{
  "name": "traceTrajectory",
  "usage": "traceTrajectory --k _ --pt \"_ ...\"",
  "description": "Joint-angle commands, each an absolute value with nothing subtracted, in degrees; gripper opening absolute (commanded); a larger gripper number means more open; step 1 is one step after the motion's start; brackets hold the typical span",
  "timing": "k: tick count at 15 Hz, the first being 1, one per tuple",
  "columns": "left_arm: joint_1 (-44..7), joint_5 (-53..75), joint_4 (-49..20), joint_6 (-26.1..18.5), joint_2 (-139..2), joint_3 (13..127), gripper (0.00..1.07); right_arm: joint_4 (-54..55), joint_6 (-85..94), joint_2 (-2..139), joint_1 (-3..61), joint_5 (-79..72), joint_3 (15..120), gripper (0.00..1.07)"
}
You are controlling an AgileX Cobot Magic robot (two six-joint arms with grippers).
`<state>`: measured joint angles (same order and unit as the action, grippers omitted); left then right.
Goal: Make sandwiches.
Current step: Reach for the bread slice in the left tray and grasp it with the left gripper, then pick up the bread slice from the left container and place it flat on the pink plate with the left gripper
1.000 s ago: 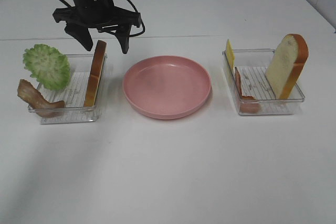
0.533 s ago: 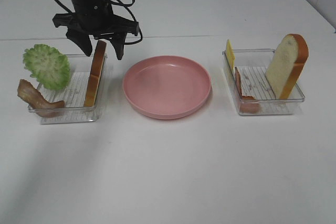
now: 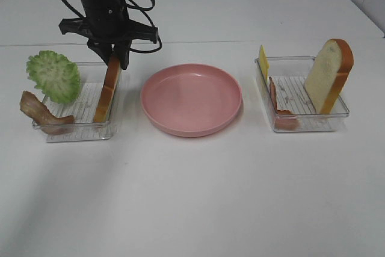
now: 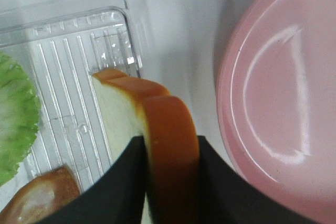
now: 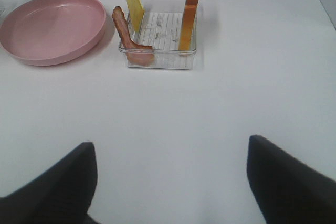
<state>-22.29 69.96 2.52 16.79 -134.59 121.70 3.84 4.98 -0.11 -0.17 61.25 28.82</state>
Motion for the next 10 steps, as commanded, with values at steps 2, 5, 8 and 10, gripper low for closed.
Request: traceTrajectory --k 2,5,8,10 --pt "-22.4 73.6 1.3 17.4 -134.0 121.8 0.06 4.2 5.4 -1.0 -0.5 60.7 28.8 0.76" --pt "-22.4 73.6 1.2 17.4 -130.8 121.9 0.0 4.2 5.4 -1.0 -0.5 60.7 28.8 0.76" --pt "-22.4 73.6 0.6 17.2 -127.0 121.9 0.0 4.2 5.4 -1.0 -0.5 60.7 28.8 0.76" --pt "-22.4 73.6 0.0 15.8 -125.0 122.2 0.0 4.2 5.4 -1.0 -0.5 60.7 28.8 0.76"
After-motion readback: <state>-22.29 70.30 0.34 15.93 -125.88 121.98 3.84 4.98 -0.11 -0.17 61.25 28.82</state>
